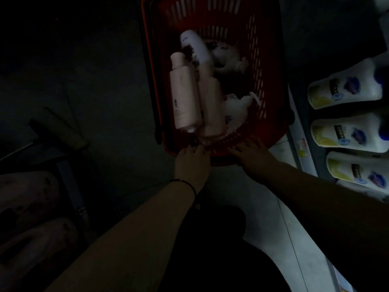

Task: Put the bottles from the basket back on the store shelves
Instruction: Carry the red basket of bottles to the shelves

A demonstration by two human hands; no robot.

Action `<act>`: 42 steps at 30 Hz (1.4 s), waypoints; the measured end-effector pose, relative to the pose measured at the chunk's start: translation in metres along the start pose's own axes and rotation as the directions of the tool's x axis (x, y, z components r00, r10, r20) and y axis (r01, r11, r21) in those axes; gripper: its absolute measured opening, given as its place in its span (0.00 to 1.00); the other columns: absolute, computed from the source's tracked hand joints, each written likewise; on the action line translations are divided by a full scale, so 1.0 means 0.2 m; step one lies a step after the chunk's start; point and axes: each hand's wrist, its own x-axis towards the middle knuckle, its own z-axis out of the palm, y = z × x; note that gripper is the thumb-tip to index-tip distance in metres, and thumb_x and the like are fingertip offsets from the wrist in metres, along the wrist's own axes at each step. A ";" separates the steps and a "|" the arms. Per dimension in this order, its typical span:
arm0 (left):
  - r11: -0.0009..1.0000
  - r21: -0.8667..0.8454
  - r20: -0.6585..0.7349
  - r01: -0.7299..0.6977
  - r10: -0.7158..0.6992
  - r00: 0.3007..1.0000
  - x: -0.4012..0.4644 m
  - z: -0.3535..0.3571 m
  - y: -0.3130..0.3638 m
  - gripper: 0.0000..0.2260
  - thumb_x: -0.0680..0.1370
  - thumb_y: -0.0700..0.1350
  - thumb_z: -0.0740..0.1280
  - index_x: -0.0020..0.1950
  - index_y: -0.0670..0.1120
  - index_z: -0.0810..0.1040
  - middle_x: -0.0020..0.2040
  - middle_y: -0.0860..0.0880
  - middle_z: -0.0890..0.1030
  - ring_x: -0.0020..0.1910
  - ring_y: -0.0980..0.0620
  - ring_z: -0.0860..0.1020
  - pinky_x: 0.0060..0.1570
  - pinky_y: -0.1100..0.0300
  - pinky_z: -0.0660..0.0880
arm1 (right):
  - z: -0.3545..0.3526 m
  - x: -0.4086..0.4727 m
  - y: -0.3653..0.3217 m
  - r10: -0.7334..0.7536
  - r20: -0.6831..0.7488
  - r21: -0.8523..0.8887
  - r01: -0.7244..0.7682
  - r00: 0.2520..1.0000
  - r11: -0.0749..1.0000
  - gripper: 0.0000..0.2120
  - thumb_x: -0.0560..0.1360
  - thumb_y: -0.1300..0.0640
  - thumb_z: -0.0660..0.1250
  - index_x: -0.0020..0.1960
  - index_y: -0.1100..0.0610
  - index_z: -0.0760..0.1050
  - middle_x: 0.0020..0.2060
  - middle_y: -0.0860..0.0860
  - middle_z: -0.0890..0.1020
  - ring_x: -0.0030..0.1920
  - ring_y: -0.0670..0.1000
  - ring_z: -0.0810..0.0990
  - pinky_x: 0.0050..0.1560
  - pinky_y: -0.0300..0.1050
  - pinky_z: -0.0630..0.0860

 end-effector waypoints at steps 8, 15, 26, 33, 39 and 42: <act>0.998 -0.001 -0.014 0.064 -0.064 0.998 -0.27 0.07 0.32 0.14 0.50 0.49 0.81 0.31 0.49 0.82 0.29 0.52 0.78 0.24 0.50 0.76 0.26 0.65 0.69 | 0.16 -0.32 -0.02 0.069 0.157 -0.065 -0.060 0.985 0.996 0.24 0.80 0.60 0.53 0.75 0.50 0.60 0.71 0.54 0.67 0.72 0.57 0.62 0.73 0.59 0.49; 0.987 -0.103 0.088 0.120 -0.112 0.990 -0.48 0.15 0.56 0.12 0.52 0.48 0.81 0.29 0.49 0.81 0.28 0.52 0.77 0.25 0.50 0.76 0.26 0.66 0.69 | 0.39 -0.55 -0.01 0.018 0.159 -0.119 0.001 0.987 0.993 0.22 0.67 0.58 0.54 0.51 0.59 0.83 0.44 0.61 0.85 0.43 0.65 0.84 0.44 0.72 0.73; 0.975 -0.187 0.297 0.117 -0.058 0.953 -0.64 0.13 0.74 0.15 0.49 0.46 0.82 0.22 0.48 0.76 0.26 0.52 0.76 0.23 0.51 0.75 0.22 0.68 0.64 | 0.53 -0.79 -0.02 -0.017 -0.002 -0.105 0.017 1.000 0.994 0.17 0.64 0.62 0.64 0.51 0.63 0.83 0.47 0.61 0.84 0.47 0.62 0.84 0.51 0.71 0.73; 0.998 -0.066 0.368 0.007 0.018 0.930 -0.67 0.14 0.83 0.16 0.47 0.52 0.83 0.23 0.51 0.78 0.26 0.53 0.77 0.22 0.53 0.75 0.21 0.67 0.66 | 0.58 -0.87 -0.01 -0.067 -0.034 -0.143 0.062 0.997 0.988 0.19 0.69 0.57 0.55 0.46 0.61 0.84 0.43 0.59 0.85 0.43 0.59 0.85 0.45 0.62 0.79; 0.997 0.035 0.353 -0.064 0.048 0.934 -0.70 0.12 0.91 0.11 0.59 0.50 0.80 0.32 0.47 0.81 0.34 0.49 0.80 0.30 0.49 0.80 0.26 0.61 0.73 | 0.67 -0.95 0.00 -0.004 0.091 -0.202 0.022 0.996 0.979 0.20 0.76 0.58 0.62 0.67 0.59 0.72 0.65 0.59 0.75 0.67 0.60 0.71 0.69 0.62 0.62; 0.989 0.062 0.449 -0.131 0.090 0.889 -0.75 0.14 0.97 0.09 0.79 0.44 0.62 0.54 0.42 0.79 0.55 0.44 0.78 0.53 0.43 0.79 0.46 0.54 0.75 | 0.69 -0.99 0.00 -0.083 0.125 -0.173 0.104 0.989 0.979 0.21 0.80 0.56 0.49 0.72 0.57 0.65 0.71 0.58 0.67 0.72 0.57 0.62 0.72 0.57 0.52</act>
